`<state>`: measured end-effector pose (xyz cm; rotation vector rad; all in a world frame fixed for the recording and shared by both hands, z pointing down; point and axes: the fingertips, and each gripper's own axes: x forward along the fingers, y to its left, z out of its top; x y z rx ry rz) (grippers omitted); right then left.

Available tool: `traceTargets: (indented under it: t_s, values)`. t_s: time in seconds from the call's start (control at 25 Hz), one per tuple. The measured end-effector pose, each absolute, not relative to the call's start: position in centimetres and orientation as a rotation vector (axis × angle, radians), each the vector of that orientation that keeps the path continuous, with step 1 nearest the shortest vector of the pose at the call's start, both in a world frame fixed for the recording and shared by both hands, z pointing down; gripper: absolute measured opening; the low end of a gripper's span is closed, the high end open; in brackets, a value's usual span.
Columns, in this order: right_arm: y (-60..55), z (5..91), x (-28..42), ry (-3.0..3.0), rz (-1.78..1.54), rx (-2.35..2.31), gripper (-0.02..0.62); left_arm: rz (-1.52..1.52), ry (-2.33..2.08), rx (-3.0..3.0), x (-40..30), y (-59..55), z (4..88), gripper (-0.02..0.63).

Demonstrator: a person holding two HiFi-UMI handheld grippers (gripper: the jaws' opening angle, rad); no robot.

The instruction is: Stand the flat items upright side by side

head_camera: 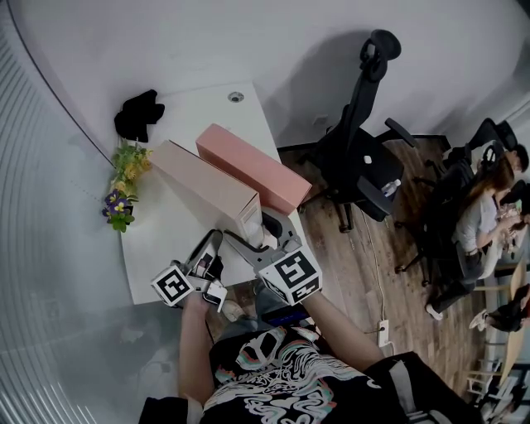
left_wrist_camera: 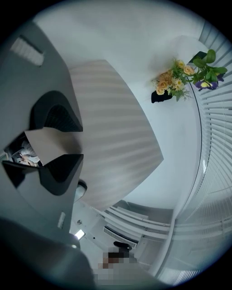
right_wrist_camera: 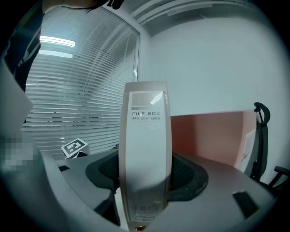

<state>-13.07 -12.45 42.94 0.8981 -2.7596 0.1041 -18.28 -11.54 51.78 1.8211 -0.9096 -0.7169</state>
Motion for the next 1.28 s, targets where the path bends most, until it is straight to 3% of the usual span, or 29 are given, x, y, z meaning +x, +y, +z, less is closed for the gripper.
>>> traceTargets:
  t_s: [1.28]
  values:
    - [-11.6,47.9,-9.7,-2.618,0.101,0.881,0.307,-0.65,-0.887,1.783,-16.8,-12.1,54.0,0.138]
